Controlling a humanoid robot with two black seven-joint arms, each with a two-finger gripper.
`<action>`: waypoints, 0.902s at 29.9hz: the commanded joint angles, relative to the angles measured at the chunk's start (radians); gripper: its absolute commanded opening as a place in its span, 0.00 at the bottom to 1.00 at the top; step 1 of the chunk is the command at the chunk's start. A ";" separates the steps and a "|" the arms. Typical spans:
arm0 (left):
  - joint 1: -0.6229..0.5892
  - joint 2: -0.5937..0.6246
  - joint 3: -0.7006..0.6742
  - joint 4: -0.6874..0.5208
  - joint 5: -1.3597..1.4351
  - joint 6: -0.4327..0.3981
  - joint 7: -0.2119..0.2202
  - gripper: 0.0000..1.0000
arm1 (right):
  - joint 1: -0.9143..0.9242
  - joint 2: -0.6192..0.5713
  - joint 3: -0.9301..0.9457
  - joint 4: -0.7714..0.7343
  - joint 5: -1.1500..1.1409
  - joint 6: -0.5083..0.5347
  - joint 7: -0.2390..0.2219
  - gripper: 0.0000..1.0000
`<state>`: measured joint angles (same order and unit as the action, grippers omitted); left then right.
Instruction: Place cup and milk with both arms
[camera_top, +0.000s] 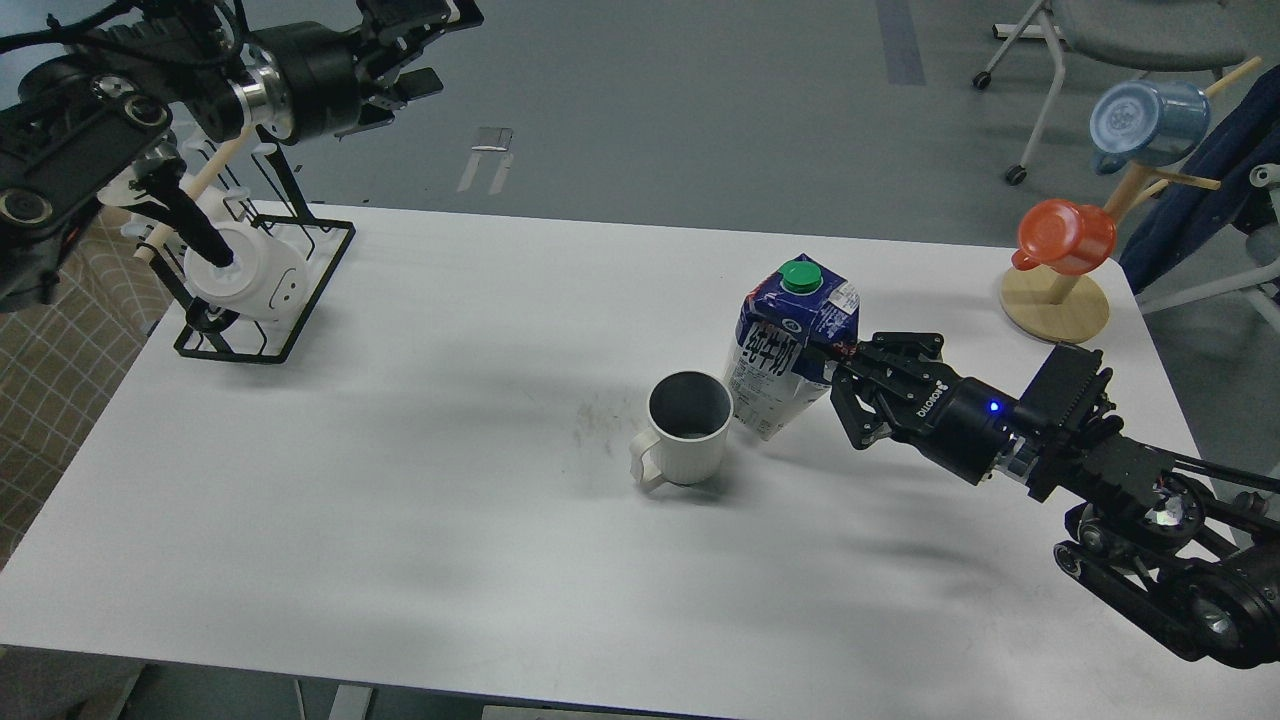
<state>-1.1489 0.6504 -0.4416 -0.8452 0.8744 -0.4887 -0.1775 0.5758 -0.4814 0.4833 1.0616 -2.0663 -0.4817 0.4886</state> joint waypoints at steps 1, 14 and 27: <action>0.000 0.000 0.001 0.000 0.000 0.000 0.000 0.98 | -0.001 0.007 0.000 -0.002 0.000 0.000 0.000 0.10; 0.000 -0.002 0.001 0.000 0.000 0.000 0.000 0.98 | -0.010 0.009 -0.002 -0.015 0.003 -0.002 0.000 0.38; 0.002 -0.002 0.001 0.000 0.000 0.000 0.000 0.98 | -0.010 0.006 -0.002 -0.017 0.006 -0.005 0.000 0.58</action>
<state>-1.1468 0.6489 -0.4403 -0.8453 0.8744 -0.4887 -0.1779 0.5658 -0.4726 0.4817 1.0409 -2.0628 -0.4849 0.4887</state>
